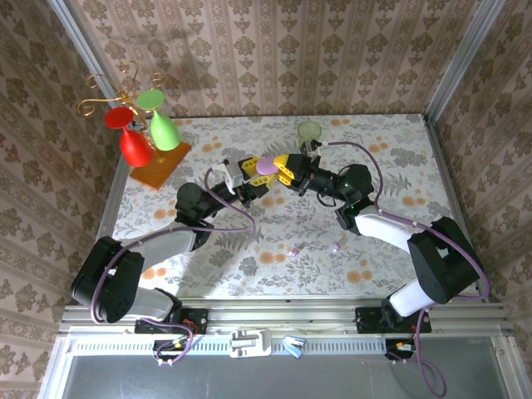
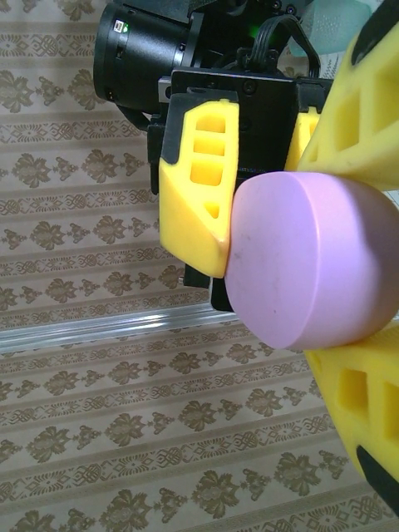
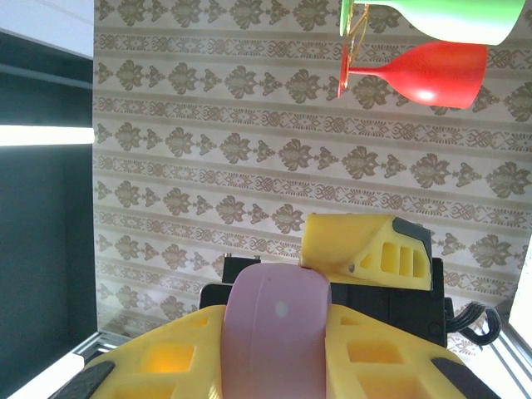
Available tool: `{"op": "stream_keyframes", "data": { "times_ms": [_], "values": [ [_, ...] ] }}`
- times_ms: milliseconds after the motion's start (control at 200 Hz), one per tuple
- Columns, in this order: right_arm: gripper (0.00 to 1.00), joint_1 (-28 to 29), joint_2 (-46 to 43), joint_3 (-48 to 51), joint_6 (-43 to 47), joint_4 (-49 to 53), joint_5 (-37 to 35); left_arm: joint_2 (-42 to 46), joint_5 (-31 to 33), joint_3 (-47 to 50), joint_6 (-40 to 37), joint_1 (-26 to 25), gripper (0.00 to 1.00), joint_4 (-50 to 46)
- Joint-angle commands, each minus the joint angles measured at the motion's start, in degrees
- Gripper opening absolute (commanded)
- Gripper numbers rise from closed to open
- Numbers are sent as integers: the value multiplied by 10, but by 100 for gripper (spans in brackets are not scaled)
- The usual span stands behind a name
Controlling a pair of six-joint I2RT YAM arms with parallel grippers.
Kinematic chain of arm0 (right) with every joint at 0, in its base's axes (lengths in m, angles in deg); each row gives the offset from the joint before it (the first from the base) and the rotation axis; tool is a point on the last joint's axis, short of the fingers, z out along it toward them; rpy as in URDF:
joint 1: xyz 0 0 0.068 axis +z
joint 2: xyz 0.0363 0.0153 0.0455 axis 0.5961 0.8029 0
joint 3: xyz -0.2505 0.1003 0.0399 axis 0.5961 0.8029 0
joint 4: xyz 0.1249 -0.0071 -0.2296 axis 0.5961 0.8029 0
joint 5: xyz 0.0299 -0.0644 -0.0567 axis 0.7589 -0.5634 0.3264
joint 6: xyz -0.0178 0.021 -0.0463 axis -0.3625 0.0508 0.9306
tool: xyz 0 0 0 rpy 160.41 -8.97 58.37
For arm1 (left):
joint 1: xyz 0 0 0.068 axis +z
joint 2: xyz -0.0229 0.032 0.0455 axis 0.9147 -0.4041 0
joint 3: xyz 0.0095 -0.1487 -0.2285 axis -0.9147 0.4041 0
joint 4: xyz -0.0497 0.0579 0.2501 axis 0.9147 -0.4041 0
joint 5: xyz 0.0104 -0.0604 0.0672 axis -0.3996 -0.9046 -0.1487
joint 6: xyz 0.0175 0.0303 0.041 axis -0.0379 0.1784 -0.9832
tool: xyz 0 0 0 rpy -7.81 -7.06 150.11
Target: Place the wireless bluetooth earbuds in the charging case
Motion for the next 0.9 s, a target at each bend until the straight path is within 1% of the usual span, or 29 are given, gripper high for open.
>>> {"op": "stream_keyframes", "data": {
  "times_ms": [0,25,60,130,200,275,350,370,400,445,530,645,755,805,895],
  "values": [
    [15,4,1,-19,-1,-10,-12,15,-34,-17,6,-5,28,23],
    [18,4,2,-20,0,-8,-12,15,-34,-18,6,-4,26,24],
    [25,3,0,-20,3,-3,-12,15,-35,-17,6,-4,25,23],
    [45,2,-5,-20,24,19,-13,16,-32,-16,13,0,23,23],
    [59,1,-19,-19,75,66,-15,16,-29,-12,29,8,23,22],
    [69,0,-43,-22,154,152,-21,16,-29,-5,53,20,21,22],
    [76,0,-67,-30,255,257,-34,19,-34,3,75,31,21,21],
    [77,0,-88,-32,283,287,-38,20,-37,5,81,34,21,21],
    [80,1,-101,-36,326,325,-49,19,-43,7,93,39,21,21],
    [81,1,-118,-38,376,372,-62,20,-52,10,112,48,21,21],
    [82,2,-145,-45,472,443,-78,22,-71,18,137,60,21,20],
    [83,9,-172,-67,613,529,-80,30,-91,34,150,68,22,17],
    [84,31,-179,-104,748,628,-94,35,-111,43,160,69,22,16],
    [84,42,-175,-120,788,658,-103,37,-123,44,166,68,22,16],
    [84,54,-164,-139,818,675,-104,43,-135,48,172,68,22,16]
  ]
}}
